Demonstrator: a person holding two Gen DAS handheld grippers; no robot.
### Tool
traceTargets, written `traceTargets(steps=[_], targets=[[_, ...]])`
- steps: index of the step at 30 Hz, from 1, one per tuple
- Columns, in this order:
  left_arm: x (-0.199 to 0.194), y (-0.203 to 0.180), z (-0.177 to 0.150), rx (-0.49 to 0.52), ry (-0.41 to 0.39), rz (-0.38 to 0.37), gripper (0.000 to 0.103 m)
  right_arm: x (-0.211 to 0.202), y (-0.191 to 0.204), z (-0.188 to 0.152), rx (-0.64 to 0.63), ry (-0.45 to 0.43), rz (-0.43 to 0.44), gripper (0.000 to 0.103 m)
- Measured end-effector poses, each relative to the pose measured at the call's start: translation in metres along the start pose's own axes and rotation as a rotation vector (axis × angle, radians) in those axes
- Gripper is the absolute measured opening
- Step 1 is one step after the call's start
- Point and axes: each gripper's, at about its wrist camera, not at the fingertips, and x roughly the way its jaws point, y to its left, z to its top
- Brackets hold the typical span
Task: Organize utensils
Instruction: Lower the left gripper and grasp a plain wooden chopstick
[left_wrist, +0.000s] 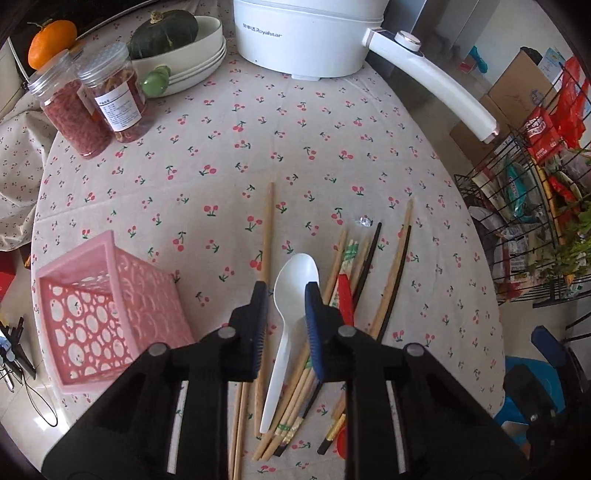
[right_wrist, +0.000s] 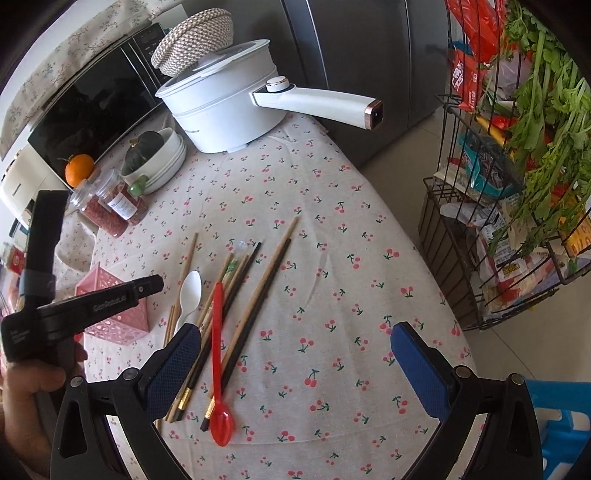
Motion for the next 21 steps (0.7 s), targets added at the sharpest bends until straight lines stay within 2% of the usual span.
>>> traceTargets(steps=[4,8,12,15,17,21], targets=[[0.027,0.002,0.012,-0.03,0.036,0.029,0.012,0.005,0.0,0.0,-0.019,0.02,0.01,0.103],[0.046,0.002,0.021,-0.04,0.054,0.083,0.012,0.005,0.001,0.002,-0.025,0.018,0.012,0.103],[0.06,0.006,0.023,-0.06,0.087,0.096,0.012,0.008,0.003,0.003,-0.026,0.026,0.019,0.103],[0.063,0.005,0.023,-0.052,0.088,0.101,0.012,0.009,0.004,0.004,-0.028,0.028,0.021,0.103],[0.063,0.006,0.022,-0.043,0.085,0.094,0.008,0.011,0.005,0.004,-0.031,0.032,0.021,0.103],[0.043,0.005,0.022,-0.022,0.03,0.059,0.007,0.016,0.006,0.003,-0.033,0.049,0.02,0.103]])
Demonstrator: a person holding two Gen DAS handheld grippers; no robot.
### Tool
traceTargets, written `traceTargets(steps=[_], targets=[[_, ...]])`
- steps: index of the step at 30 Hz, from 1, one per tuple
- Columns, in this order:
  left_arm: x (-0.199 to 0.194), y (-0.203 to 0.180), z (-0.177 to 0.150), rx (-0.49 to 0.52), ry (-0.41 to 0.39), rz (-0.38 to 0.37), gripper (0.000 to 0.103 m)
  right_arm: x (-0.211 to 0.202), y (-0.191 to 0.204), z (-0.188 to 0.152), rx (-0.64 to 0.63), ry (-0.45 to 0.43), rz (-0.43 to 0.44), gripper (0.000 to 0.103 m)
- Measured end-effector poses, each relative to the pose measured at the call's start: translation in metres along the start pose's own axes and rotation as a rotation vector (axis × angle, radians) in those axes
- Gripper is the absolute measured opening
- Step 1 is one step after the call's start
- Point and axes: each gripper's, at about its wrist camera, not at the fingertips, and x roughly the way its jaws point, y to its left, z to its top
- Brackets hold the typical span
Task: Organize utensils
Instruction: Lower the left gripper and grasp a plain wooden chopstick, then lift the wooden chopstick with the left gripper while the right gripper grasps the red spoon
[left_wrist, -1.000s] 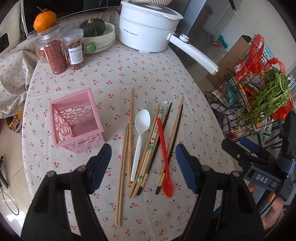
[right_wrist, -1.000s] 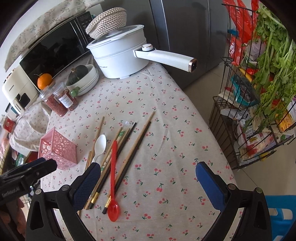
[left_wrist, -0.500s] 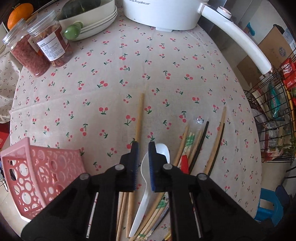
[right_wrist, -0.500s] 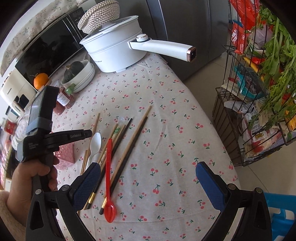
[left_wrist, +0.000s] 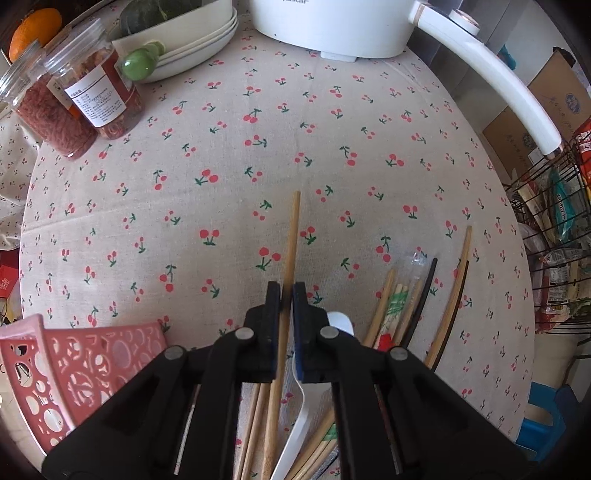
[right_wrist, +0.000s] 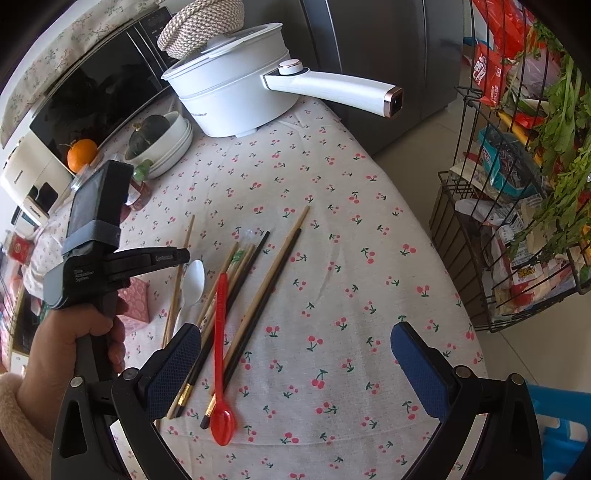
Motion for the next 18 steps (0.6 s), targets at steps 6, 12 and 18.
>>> traceTargets(steps=[6,12,18], targets=[[-0.063,0.013,-0.027,0.049,-0.122,-0.105,0.007,0.015,0.008,-0.001,0.004,0.044,0.024,0.103],[-0.121,0.041,-0.067,0.069,-0.249,-0.189,0.007,0.041,0.025,-0.004,-0.002,0.107,0.06,0.097],[-0.151,0.082,-0.109,0.023,-0.362,-0.267,0.007,0.069,0.042,-0.006,-0.016,0.17,0.136,0.061]])
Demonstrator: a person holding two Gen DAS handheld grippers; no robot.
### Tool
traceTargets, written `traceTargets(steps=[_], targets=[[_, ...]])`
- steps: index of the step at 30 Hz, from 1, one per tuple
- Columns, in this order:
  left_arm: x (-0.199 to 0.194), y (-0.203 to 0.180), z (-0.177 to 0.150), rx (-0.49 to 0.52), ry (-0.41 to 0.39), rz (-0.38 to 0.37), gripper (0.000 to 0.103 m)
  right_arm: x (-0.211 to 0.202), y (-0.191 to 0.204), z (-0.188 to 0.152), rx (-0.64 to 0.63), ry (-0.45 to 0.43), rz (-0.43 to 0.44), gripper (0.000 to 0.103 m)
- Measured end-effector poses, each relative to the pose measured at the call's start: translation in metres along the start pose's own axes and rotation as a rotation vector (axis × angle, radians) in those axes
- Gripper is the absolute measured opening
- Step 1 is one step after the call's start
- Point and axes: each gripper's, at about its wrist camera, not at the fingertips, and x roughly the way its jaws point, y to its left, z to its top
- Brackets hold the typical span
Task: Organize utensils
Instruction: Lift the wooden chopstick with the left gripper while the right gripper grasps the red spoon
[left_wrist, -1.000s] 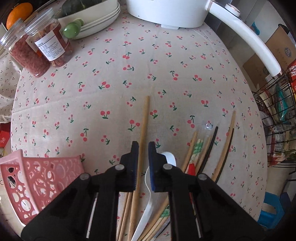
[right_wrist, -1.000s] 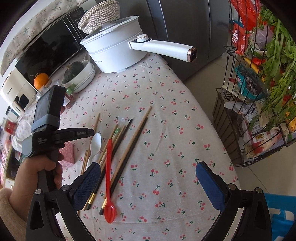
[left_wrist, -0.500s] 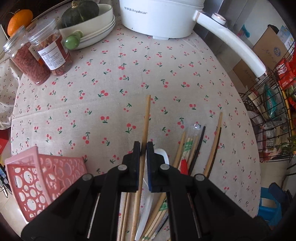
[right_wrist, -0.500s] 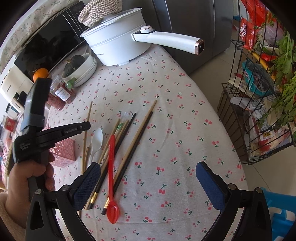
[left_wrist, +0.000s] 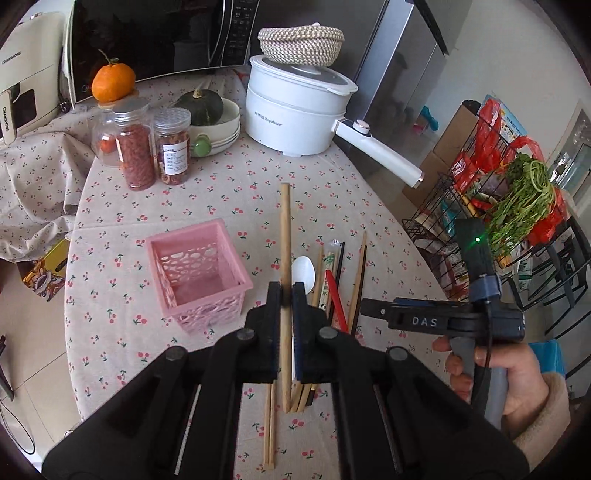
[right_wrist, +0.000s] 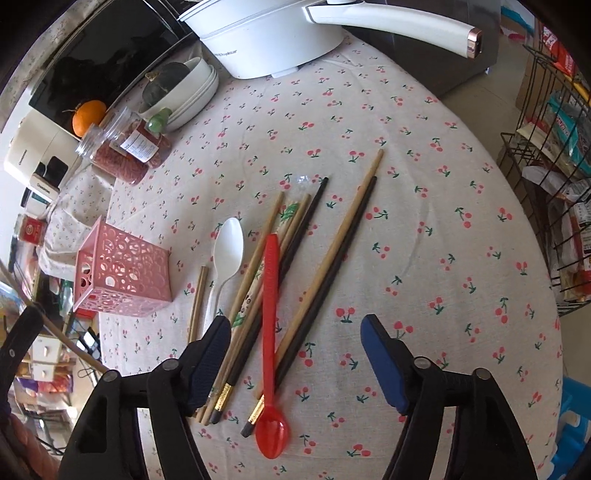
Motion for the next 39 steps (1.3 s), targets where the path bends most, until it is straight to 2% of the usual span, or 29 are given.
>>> traceTargets(steps=[1,3,6,9,18,23,27,30,34,39], targets=[[-0.005,0.007,-0.003,-0.026,-0.007,-0.014,0.007,0.003,0.003,0.0,-0.006,0.005,0.021,0.056],[-0.012,0.016,-0.002,-0.058,-0.004,-0.052,0.007,0.011,0.008,0.001,-0.017,0.015,0.056,0.038],[-0.023,0.02,-0.002,-0.044,-0.035,-0.046,0.007,0.02,0.017,0.002,-0.036,0.023,0.056,0.025],[-0.031,0.026,-0.004,-0.048,-0.044,-0.062,0.006,0.028,0.023,0.003,-0.051,0.025,0.039,0.019],[-0.045,0.033,-0.007,-0.044,-0.067,-0.078,0.006,0.049,0.034,0.007,-0.087,0.043,-0.046,0.014],[-0.049,0.036,-0.007,-0.046,-0.077,-0.071,0.007,0.044,0.038,0.005,-0.106,0.025,-0.056,0.011],[-0.061,0.036,-0.005,-0.047,-0.109,-0.079,0.007,0.025,0.043,0.002,-0.116,-0.024,-0.026,0.01],[-0.081,0.034,-0.001,-0.047,-0.177,-0.093,0.007,0.003,0.049,-0.002,-0.122,-0.08,0.023,0.01],[-0.109,0.037,0.005,-0.052,-0.312,-0.086,0.007,-0.028,0.059,-0.007,-0.139,-0.162,0.081,0.01],[-0.119,0.046,0.011,-0.082,-0.457,-0.051,0.007,-0.055,0.072,-0.011,-0.168,-0.25,0.119,0.01]])
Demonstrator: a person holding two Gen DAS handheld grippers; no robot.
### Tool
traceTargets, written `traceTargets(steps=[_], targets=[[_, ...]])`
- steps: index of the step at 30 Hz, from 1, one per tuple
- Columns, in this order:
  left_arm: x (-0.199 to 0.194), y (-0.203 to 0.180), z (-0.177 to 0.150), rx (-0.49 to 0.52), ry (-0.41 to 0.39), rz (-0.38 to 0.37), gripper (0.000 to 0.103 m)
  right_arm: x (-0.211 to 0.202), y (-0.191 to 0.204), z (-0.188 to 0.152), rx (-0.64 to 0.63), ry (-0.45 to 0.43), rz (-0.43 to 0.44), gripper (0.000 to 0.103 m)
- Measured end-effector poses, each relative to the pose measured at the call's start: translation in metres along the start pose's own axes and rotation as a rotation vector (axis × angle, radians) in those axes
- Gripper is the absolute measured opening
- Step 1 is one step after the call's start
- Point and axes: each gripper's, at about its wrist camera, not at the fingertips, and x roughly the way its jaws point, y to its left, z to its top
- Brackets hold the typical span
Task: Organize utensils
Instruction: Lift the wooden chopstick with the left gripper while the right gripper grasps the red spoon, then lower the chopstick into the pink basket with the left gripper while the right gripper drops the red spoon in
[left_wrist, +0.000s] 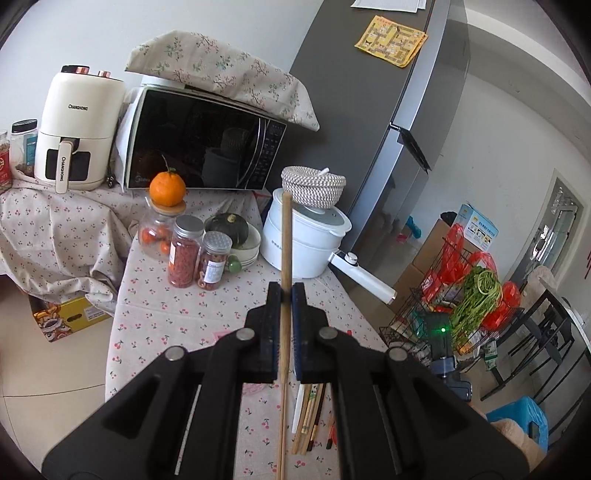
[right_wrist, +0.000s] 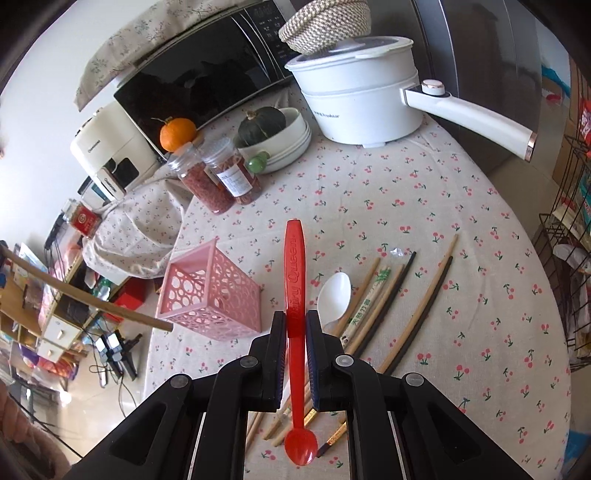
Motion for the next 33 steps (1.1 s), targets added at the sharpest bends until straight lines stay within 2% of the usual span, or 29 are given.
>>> traceTargets(steps=[2,6,13,18,20,22,23,25,31,33], targets=[[0.006,0.003,0.001,0.008,-0.03,0.029,0.007,-0.007,0.006,0.003,-0.012,-0.033,0.006,0.01],[0.029,0.012,-0.001,0.01,-0.019,0.075,0.007,-0.018,0.016,0.007,-0.036,-0.089,0.007,0.01],[0.083,0.032,-0.014,0.013,0.115,0.141,0.007,-0.029,0.032,0.011,-0.067,-0.141,0.009,0.01],[0.096,0.032,-0.021,0.031,0.141,0.156,0.008,-0.039,0.045,0.015,-0.069,-0.204,0.04,0.01],[0.099,0.029,-0.021,0.033,0.16,0.157,0.023,-0.044,0.051,0.018,-0.068,-0.242,0.054,0.01],[0.095,0.027,-0.022,0.035,0.165,0.171,0.052,-0.049,0.058,0.021,-0.068,-0.283,0.07,0.01],[0.093,0.026,-0.021,0.037,0.162,0.183,0.058,-0.05,0.061,0.023,-0.067,-0.304,0.077,0.01],[0.085,0.024,-0.022,0.043,0.162,0.206,0.077,-0.053,0.067,0.027,-0.065,-0.345,0.093,0.01],[0.069,0.032,-0.032,0.05,0.231,0.281,0.09,-0.051,0.09,0.036,-0.071,-0.478,0.12,0.01],[0.067,0.038,-0.038,0.045,0.263,0.3,0.091,-0.046,0.097,0.038,-0.074,-0.508,0.12,0.01]])
